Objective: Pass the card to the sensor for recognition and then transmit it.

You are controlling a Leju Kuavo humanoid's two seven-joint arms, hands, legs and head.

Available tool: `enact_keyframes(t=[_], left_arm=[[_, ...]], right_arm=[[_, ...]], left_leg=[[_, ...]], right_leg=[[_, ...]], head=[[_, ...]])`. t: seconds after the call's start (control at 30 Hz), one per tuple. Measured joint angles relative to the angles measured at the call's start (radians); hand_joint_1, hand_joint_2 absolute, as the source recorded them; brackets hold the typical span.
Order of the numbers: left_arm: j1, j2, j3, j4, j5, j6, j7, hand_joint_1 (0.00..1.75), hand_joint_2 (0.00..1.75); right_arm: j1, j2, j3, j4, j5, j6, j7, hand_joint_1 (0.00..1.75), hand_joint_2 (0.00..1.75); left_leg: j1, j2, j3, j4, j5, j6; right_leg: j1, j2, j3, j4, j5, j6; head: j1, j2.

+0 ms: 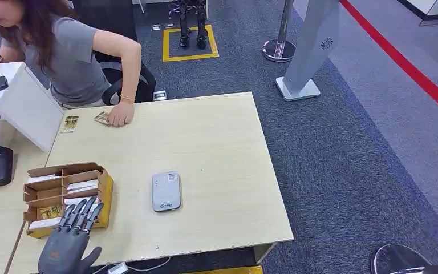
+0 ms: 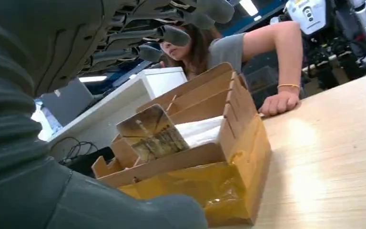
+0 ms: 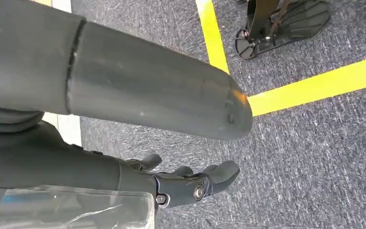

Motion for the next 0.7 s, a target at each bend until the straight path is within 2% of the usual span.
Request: enact_keyframes(t=[0.47,0.7], left_arm=[[0.022,-0.019,0.074,-0.003,-0.054,0.031,0.035,0.0,1.75],[0.008,-0.037,0.116,0.004,-0.084,0.034,0.032,0.0,1.75]], right_arm=[[0.0,0.0,0.003,0.0,0.023,0.001,0.001,0.0,0.0],[-0.002,0.0,0.006,0.0,0.039,0.003,-0.001,0.0,0.0]], left_leg=[[0.0,0.0,0.0,0.0,0.0,0.0],[0.0,0.0,0.0,0.0,0.0,0.0]], right_leg=[[0.0,0.0,0.0,0.0,0.0,0.0],[0.0,0.0,0.0,0.0,0.0,0.0]], head=[[0.0,0.0],[0.0,0.0]])
